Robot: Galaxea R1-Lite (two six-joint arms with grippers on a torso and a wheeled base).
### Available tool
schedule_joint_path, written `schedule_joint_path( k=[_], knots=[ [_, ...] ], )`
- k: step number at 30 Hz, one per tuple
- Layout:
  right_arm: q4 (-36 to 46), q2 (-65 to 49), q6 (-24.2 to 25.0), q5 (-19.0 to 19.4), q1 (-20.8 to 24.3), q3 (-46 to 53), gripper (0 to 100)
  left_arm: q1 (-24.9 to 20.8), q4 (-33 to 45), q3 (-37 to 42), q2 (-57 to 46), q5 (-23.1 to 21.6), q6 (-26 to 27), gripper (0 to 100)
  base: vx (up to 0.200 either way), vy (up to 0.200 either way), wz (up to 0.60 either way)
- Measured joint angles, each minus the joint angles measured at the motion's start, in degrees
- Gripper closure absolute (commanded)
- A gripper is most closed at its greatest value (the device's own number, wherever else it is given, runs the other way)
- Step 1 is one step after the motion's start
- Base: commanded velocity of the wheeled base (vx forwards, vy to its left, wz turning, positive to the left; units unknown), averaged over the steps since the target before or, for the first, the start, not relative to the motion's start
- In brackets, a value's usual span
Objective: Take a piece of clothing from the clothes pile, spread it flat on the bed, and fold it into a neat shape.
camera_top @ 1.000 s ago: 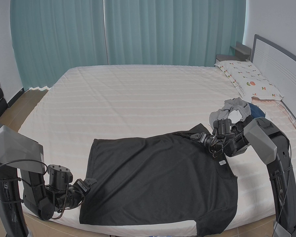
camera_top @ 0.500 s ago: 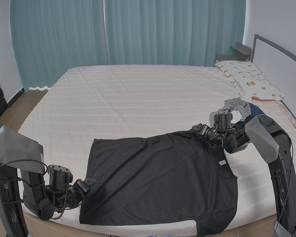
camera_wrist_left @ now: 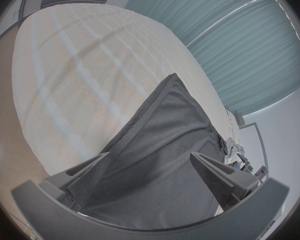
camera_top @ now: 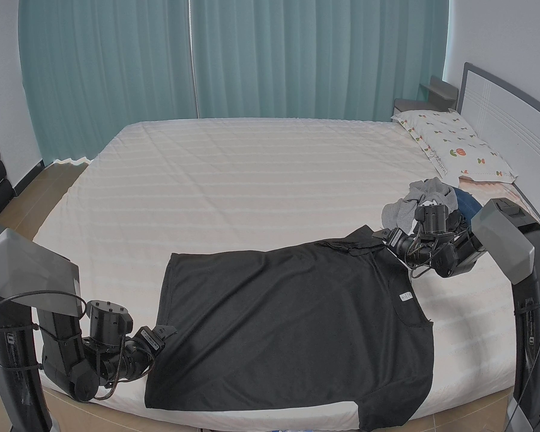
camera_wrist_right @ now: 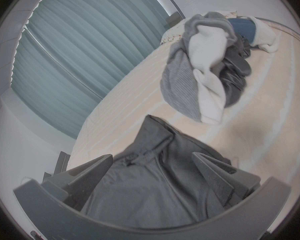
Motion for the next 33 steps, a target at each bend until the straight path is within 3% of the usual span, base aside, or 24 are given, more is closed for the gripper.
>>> schedule_joint_path(
  k=[8,20,23,33],
  knots=[
    [-5.8,-8.4,-1.3,4.0,-0.4,20.3,0,-0.1,0.0,0.3,0.0,-0.1,0.3,0,0.0,0.0,0.0],
    [-20.9,-21.3,-4.3,7.8,0.4,53.7,0,-0.9,0.0,1.6,-0.2,-0.4,1.5,0,-0.2,0.0,0.0],
    [-26.8,-23.6,-4.7,9.0,0.5,61.1,0,-1.3,0.0,2.5,-0.3,-0.5,2.3,0,0.0,0.0,0.0],
    [-44.0,-22.6,-5.4,17.0,-1.2,73.8,0,-1.7,-0.1,6.4,0.8,-0.6,11.8,0,0.0,0.0,0.0]
  ],
)
